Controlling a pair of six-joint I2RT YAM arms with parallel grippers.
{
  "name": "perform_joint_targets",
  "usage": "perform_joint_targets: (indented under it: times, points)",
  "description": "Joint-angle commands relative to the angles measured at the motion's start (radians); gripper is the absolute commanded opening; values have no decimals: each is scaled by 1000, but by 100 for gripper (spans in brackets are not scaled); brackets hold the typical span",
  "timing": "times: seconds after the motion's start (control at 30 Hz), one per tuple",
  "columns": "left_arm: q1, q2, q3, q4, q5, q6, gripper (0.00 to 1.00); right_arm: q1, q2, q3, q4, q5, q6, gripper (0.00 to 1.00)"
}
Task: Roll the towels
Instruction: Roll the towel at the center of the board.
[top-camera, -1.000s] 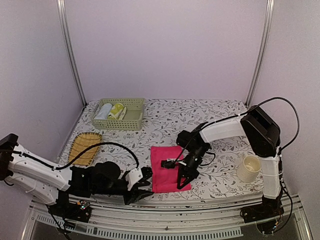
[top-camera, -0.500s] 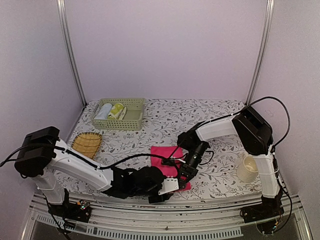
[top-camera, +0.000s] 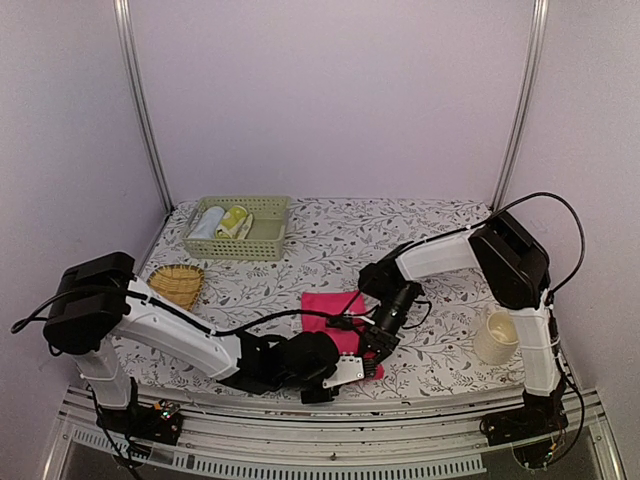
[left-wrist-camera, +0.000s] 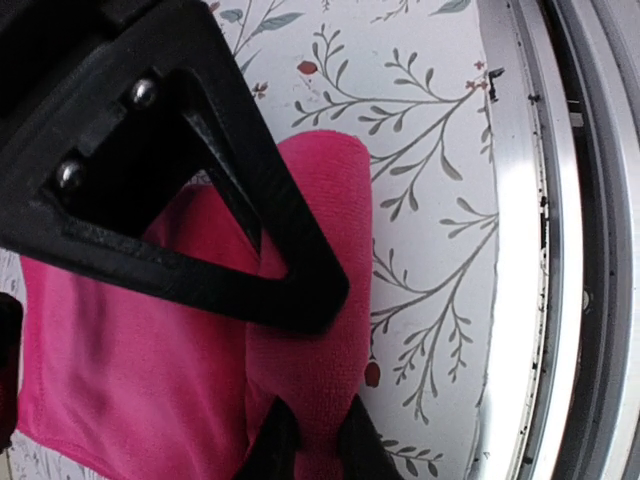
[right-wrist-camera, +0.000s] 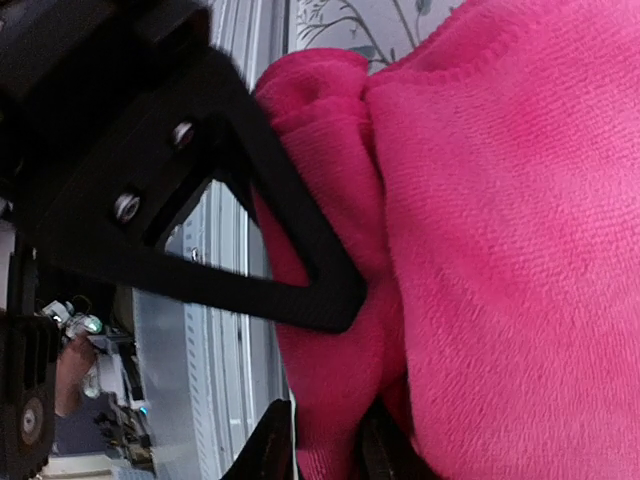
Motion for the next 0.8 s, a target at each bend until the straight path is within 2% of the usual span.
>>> perform_joint_targets:
  times: [0.0, 0.17, 0.27, 0.37, 0.53, 0.67, 0.77]
  points:
    - [50, 16, 59, -127, 152, -67, 10, -81, -177, -28, -15, 56, -49, 30]
    - [134, 5, 108, -213, 371, -163, 7, -215, -423, -6, -8, 50, -37, 35]
    - [195, 25, 146, -242, 522, -219, 6, -245, -572, -52, 113, 123, 27, 35]
    - [242, 61, 190, -275, 644, -252, 6, -244, -723, -169, 253, 199, 70, 35]
    - [314, 129, 268, -325, 844, -333, 5, -212, -875, -331, 336, 264, 38, 32]
    - [359, 220, 315, -344, 984, -408, 5, -123, -927, -448, 392, 355, -4, 31]
    - [384, 244, 327, -329, 1012, -465, 5, -25, -925, -516, 453, 468, -12, 32]
